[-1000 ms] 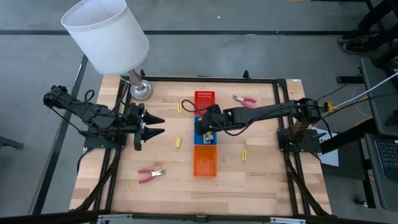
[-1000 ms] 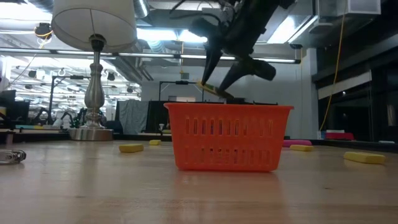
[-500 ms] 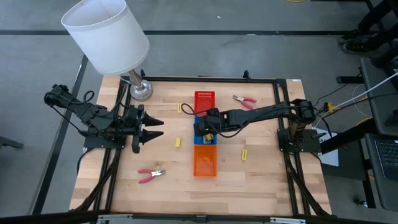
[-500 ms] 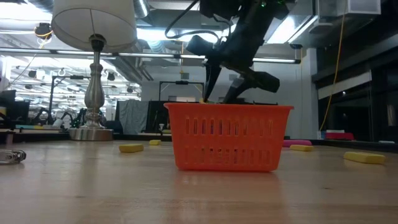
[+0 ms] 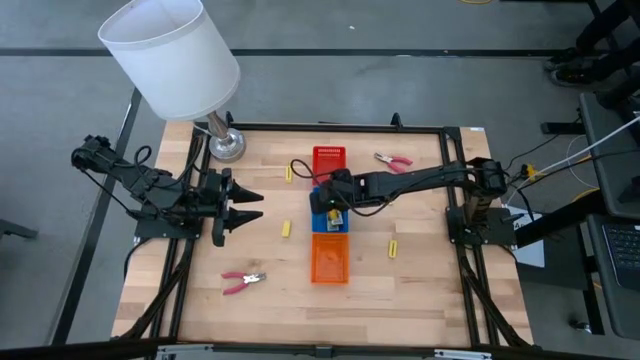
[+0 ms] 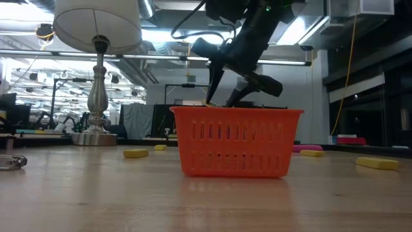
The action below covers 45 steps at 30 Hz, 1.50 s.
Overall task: Pick & Place School Supplies
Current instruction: Put the yellow crayon box into the blue bin, then put the yellow eraser into the orange bin
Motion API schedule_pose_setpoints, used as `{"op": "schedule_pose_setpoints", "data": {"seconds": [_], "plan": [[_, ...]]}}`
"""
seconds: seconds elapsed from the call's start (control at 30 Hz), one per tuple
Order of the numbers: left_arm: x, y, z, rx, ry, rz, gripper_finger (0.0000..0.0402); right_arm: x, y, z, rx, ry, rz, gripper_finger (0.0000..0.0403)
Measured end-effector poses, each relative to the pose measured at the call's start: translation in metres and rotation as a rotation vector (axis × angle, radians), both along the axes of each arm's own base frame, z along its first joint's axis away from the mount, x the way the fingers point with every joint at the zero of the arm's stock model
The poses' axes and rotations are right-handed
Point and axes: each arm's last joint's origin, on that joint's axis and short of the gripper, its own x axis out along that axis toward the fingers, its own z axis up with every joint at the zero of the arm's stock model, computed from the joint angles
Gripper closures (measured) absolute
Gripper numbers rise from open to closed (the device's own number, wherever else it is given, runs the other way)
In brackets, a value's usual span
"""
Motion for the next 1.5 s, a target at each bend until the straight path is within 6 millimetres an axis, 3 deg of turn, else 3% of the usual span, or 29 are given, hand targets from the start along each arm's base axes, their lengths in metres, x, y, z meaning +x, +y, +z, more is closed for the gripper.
{"op": "schedule_pose_setpoints", "data": {"seconds": [0.23, 0.6, 0.8, 1.1, 1.27, 1.5], "plan": [[-0.002, -0.004, 0.000, -0.005, -0.002, -0.007, 0.0194, 0.000, -0.001, 0.000, 0.011, -0.001, 0.000, 0.0174], [-0.004, -0.006, -0.001, -0.008, 0.001, 0.034, 0.0194, 0.001, 0.009, 0.004, -0.003, -0.030, 0.052, 0.0170], [-0.011, -0.001, -0.026, -0.078, 0.209, 0.138, 0.0194, -0.006, 0.044, 0.026, -0.039, -0.093, 0.205, 0.0170], [-0.025, 0.005, -0.066, -0.419, 0.549, 0.381, 0.0194, -0.042, 0.094, 0.069, -0.101, -0.171, 0.369, 0.0170], [-0.011, -0.001, -0.081, -0.543, 0.678, 0.452, 0.0194, -0.066, 0.102, 0.100, -0.224, -0.257, 0.311, 0.0170], [0.022, -0.011, -0.097, -0.688, 0.718, 0.494, 0.0194, -0.095, 0.094, 0.135, -0.319, -0.339, 0.256, 0.0170]]}}
